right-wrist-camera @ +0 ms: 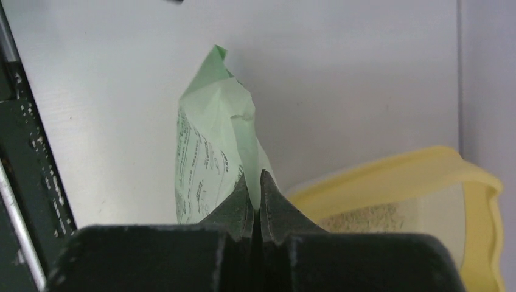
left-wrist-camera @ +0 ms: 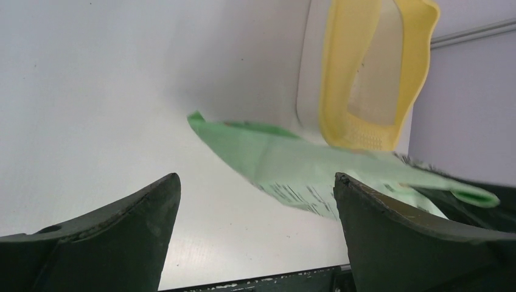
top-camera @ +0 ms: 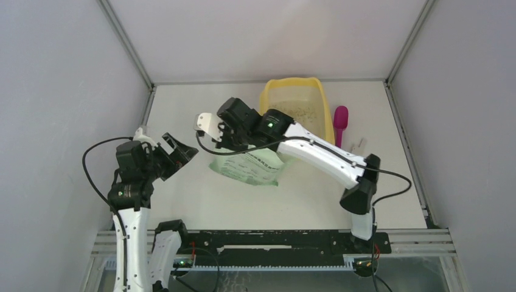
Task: Fill the litter box with clean litter
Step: Adjust the cat litter bag at the center of the board.
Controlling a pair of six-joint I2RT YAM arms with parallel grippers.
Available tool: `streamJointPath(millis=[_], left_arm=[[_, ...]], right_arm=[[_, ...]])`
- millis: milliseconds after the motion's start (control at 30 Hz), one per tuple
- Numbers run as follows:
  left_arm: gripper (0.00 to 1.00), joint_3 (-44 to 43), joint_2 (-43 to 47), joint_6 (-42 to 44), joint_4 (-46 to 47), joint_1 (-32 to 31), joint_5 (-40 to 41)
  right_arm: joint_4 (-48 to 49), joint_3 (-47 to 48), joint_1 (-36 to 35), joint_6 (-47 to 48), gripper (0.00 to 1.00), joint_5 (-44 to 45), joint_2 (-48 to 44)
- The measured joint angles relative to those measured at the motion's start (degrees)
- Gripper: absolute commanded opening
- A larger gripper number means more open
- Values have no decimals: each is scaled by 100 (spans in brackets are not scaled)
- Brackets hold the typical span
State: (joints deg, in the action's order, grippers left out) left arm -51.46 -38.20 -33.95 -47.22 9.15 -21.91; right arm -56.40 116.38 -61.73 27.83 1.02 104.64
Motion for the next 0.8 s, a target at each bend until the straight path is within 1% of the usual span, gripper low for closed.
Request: streamJointPath(millis=[133,233,367,467,600,733,767,800], left_arm=[[100,168,-2,11,74,0,-39],[100,367,0,46,188,0,-83],[100,872,-35,-70,638,0,-289],[100,1185,-299,-402,973,-2,-540],[100,1237,-686,-914,1163,0,-706],[97,1207,-348,-1182,1309,0,-726],[97,1202,-181,-1207,1432,0,-741],[95,1193,-9,-1200,1569,0,-748]], right_arm=[[-37,754,181,219,0,-393,890],[-26,951,308,332,0,-763,1217],[-4,957,393,413,0,-1147,1259],[-4,960,400,472,0,-1316,1259],[-39,960,367,535,0,-1349,1259],[-44,957,328,595,0,-1311,1259],[-46,957,323,597,3,-1314,1259],[-50,957,326,597,13,-1316,1259]])
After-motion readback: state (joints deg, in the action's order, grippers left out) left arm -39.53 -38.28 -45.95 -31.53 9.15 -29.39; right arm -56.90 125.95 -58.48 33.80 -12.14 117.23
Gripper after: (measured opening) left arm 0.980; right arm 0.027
